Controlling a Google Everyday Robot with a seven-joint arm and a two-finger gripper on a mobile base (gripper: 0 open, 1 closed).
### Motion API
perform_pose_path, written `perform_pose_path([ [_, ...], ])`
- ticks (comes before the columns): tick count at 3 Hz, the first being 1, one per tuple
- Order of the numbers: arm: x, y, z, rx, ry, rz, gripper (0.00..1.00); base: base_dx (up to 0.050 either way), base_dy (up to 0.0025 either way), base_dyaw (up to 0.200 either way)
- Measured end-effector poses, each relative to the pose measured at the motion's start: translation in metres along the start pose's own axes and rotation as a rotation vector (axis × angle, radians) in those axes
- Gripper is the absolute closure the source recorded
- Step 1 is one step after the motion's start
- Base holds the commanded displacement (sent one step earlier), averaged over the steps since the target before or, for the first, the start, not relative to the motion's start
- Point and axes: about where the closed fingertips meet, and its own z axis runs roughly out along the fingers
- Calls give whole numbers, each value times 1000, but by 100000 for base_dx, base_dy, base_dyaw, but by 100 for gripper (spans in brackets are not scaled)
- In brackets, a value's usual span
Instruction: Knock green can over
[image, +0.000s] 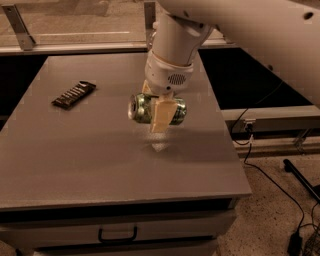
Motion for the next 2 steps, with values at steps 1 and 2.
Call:
perform_pose_path([
  [1, 7, 5, 4, -16, 105, -50, 100, 0, 0, 0],
  [2, 9, 11, 10, -3, 177, -78, 100, 0, 0, 0],
])
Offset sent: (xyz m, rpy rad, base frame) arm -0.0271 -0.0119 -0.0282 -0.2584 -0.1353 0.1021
